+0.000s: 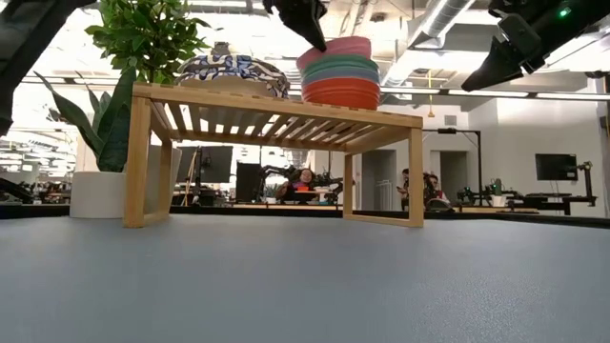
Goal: Place and stack bowls onto a shelf
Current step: Stack the pink bowl on top of the green bowl
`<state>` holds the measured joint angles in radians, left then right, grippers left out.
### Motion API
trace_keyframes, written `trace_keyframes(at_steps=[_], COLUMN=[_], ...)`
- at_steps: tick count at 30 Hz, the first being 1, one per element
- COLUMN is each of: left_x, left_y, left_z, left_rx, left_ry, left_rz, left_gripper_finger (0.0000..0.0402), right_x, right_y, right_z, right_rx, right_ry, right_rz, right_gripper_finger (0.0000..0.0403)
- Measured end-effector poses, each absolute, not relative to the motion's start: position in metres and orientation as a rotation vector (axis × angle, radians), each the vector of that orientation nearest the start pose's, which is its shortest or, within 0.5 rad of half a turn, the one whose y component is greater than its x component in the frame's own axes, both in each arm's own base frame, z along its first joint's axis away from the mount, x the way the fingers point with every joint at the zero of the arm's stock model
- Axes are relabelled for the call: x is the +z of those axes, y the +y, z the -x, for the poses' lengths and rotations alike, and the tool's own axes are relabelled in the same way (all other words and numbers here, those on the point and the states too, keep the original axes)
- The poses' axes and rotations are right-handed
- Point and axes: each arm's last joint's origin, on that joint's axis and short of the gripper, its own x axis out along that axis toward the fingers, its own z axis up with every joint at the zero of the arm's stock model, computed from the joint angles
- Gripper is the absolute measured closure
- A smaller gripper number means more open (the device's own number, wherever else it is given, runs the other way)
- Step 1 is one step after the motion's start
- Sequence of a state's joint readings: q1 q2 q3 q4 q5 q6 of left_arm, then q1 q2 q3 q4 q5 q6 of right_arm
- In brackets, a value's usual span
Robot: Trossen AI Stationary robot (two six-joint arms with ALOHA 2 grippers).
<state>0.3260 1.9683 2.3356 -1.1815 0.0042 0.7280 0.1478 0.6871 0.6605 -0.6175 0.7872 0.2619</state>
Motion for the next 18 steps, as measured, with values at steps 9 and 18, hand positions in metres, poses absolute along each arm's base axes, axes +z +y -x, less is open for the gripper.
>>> trace_keyframes(at_steps=[9, 18], left_x=[0.4146, 0.4161], left_y=[0.1289, 0.1233], left_z=[-0.3789, -0.3819], left_rx=[0.008, 0.054], left_ry=[0.908, 0.905], left_rz=[-0.581, -0.589], left_gripper_finger=[0.0394, 0.0314], right_x=[0.2713, 0.2712], right_y=[-0.0007, -0.0007], right_z=[-0.1343, -0.1343], right_rx=[-0.685, -0.685], right_ry=[0.5, 0.5], right_rz=[0.05, 0.049], right_gripper_finger=[0.0258, 0.0258])
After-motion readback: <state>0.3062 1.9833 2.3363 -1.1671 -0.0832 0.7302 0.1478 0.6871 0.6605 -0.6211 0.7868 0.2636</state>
